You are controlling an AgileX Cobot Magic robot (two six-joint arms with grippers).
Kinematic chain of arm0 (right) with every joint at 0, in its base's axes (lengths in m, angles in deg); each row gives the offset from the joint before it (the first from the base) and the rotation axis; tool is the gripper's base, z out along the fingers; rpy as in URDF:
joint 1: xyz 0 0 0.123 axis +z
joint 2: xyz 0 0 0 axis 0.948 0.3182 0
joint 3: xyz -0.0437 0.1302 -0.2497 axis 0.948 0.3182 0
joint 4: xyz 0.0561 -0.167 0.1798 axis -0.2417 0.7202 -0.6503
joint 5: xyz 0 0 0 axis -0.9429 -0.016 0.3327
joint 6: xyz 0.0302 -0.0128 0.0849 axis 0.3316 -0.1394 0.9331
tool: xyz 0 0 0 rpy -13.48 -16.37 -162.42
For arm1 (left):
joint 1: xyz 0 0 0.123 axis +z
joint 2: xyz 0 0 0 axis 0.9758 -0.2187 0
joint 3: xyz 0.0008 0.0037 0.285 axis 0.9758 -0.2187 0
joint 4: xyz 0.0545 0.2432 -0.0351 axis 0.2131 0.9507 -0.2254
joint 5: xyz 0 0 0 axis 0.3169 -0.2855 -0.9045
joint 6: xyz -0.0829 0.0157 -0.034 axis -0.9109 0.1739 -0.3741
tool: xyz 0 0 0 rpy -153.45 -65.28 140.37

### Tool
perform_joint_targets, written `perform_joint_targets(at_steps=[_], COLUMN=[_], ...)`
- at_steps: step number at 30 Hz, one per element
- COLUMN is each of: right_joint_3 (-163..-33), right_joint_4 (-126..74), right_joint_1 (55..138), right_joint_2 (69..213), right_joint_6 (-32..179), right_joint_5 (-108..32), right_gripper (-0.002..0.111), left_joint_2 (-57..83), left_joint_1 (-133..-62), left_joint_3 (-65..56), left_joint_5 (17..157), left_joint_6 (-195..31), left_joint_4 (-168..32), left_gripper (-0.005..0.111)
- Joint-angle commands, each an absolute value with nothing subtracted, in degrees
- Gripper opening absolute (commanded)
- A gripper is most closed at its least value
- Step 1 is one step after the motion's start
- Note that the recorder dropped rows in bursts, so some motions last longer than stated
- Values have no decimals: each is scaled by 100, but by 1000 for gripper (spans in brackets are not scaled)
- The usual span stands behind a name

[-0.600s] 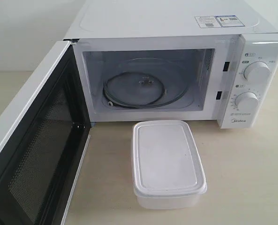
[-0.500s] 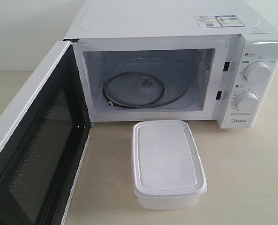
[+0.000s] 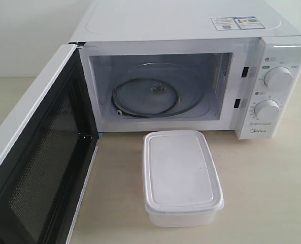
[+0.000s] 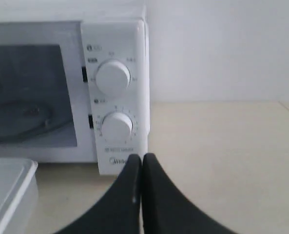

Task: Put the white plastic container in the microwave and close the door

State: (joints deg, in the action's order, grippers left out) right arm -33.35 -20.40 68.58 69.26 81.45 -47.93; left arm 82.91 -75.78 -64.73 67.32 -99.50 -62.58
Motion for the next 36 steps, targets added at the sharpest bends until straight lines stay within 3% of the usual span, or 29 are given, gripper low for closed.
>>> perform_joint_targets(at_steps=[1,4,8,11,16,21,25,31,36], right_joint_3=[-3341,-3341,-3341,-3874,-6090,-7943,-8678,-8915,-8792], right_joint_4=[-1972,-1986,-2124,-1920,-1741,-1775,-1839,-2090,-3947], right_joint_1=[6867,6867,6867,6867,6867,7274,7646,8133,8245], right_joint_2=[6897,6897,6897,6897,7317,8913,9970,11013,11752], right_joint_6=[8112,8303,9390,9559,9531,9321,9256,8343,6803], right_joint_5=[-3658,-2951,215,452,-3319,-6253,-8191,-9645,-9806], right_gripper=[0,0,0,0,0,0,0,0,0], left_joint_2=[8298,8298,8298,8298,8298,8298,8298,8298,8298], left_joint_1=[-7569,-7569,-7569,-7569,-7569,-7569,-7569,-7569,-7569], left_joint_3=[-6496,-6496,-6496,-6496,-6496,-6496,-6496,-6496,-6496], left_joint_5=[6748,6748,6748,6748,6748,6748,6748,6748,6748], left_joint_6=[-9938,-9938,-9938,-9938,-9938,-9938,-9938,-9938,-9938], left_joint_4=[-6276,-6276,-6276,-6276,-6276,-6276,-6276,-6276,-6276], left_gripper=[4,4,4,4,4,4,4,4,4])
